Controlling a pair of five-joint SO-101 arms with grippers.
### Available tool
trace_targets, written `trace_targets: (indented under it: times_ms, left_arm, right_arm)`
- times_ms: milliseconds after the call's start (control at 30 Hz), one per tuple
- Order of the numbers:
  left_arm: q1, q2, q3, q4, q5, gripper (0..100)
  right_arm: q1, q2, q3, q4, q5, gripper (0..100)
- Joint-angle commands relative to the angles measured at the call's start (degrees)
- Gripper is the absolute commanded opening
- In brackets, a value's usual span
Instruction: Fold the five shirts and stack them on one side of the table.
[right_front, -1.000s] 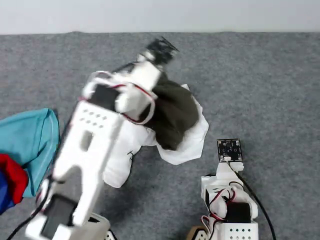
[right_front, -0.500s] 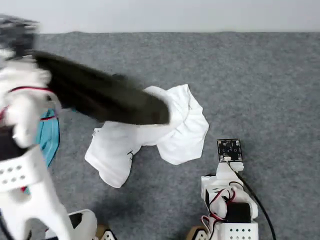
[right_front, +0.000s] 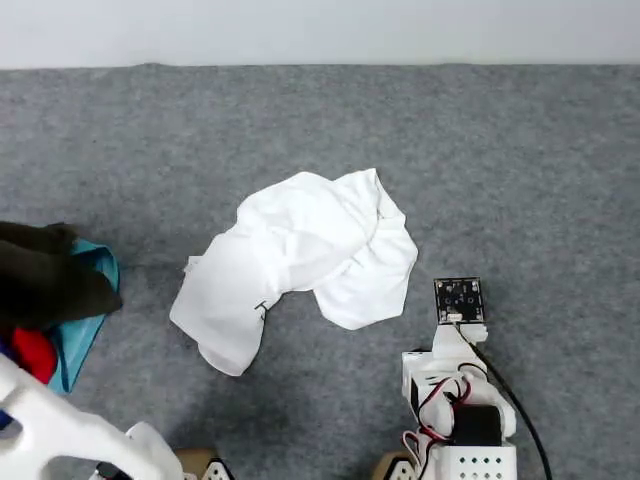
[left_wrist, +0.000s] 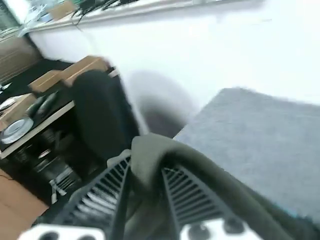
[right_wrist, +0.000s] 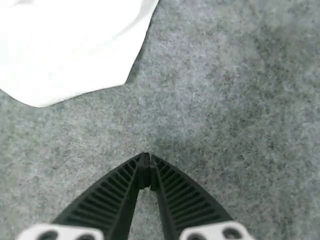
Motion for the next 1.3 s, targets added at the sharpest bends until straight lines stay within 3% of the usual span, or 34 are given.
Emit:
trace_targets:
  times_ms: [0, 167, 367, 600, 733, 967, 1100, 1267]
  left_arm:
    - [-0.4, -1.7, 4.3, -2.9, -6.3, 0]
    - [3.3, -2.2, 13.1, -2.5, -16.1, 5]
    - [4.6, -2.2, 19.2, -2.5, -16.5, 25]
    - [8.1, -2.2, 22.4, -2.5, -16.5, 26]
    - [11.1, -2.2, 21.8, 1.5, -16.4, 26]
    - [16.9, -2.1, 14.2, 14.9, -8.0, 25]
    - [23.3, -2.1, 9.7, 23.5, -3.3, 25]
    - [32.0, -2.1, 8.4, 27.9, 2.9, 25]
  right_arm:
    - [0.7, -0.7, 0.7, 0.1, 0.3, 0.9]
    - [0.7, -0.7, 0.7, 0.1, 0.3, 0.9]
    - [0.7, -0.7, 0.7, 0.1, 0.3, 0.9]
    - [0.7, -0.7, 0.7, 0.1, 0.3, 0.9]
    - [0.7, -0.7, 0.7, 0.1, 0.3, 0.9]
    - [0.7, -0.7, 0.7, 0.1, 0.3, 0.9]
    - [0.7, -0.7, 0.7, 0.1, 0.3, 0.9]
    - [0.7, -0.7, 0.7, 0.1, 0.3, 0.9]
